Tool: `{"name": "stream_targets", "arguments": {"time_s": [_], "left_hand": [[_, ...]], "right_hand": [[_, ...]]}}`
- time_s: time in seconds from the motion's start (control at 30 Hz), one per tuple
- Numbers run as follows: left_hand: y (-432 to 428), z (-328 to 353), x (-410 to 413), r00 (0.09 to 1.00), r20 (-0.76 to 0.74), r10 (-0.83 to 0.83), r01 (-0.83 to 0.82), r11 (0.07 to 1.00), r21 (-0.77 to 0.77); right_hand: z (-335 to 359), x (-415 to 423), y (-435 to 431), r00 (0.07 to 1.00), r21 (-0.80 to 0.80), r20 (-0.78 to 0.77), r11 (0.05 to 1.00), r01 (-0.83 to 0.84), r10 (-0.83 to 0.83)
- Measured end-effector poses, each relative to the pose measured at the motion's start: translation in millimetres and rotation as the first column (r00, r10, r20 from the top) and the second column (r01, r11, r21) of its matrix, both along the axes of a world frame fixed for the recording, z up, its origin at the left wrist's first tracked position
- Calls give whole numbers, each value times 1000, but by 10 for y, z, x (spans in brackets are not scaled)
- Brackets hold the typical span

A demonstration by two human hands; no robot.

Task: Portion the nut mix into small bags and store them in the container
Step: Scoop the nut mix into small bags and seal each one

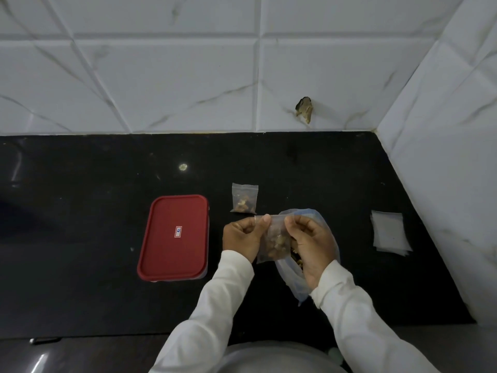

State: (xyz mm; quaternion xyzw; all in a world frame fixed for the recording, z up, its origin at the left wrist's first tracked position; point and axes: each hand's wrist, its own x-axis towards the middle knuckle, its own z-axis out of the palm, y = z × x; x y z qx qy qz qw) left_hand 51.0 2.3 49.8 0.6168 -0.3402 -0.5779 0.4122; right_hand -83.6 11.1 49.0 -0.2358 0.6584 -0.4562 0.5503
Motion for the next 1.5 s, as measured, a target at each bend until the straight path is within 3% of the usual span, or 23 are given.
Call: {"name": "stream_targets", "arguments": {"time_s": [0.13,0.33,0.6,0.9,1.1,1.23,1.37,1.5], "left_hand": [[0,-18,-7,998,56,-13,15,999,-35],[-7,2,-52,992,31,-119,119,993,-9],[-30,-85,-54,998,60,-17,20,999,-47],[-40,-108,25,990,-89,112,-112,994,9],[-57,-195,27,979,-21,205,-205,979,-1],[-44,-223,89,994,6,108,-108,993,-45],[-123,-241,138,977,37,211,-207,974,-92],[-289,-318,206,967,89,239,-230,968,-98]], "right_hand": [[-51,-25,-42,1000,42,-3,999,-25,25],[-49,-41,-87,979,76,-179,993,-89,101],[-81,13,-48,955,-15,-235,982,-188,179],[-174,116,-176,999,40,-47,999,17,-15],[-186,197,-213,998,74,-62,997,13,-9],[-140,216,-258,996,40,-83,998,41,-37],[-107,262,-261,992,-64,-92,993,-96,90],[-123,316,-348,922,-112,-300,950,-290,246]]}}
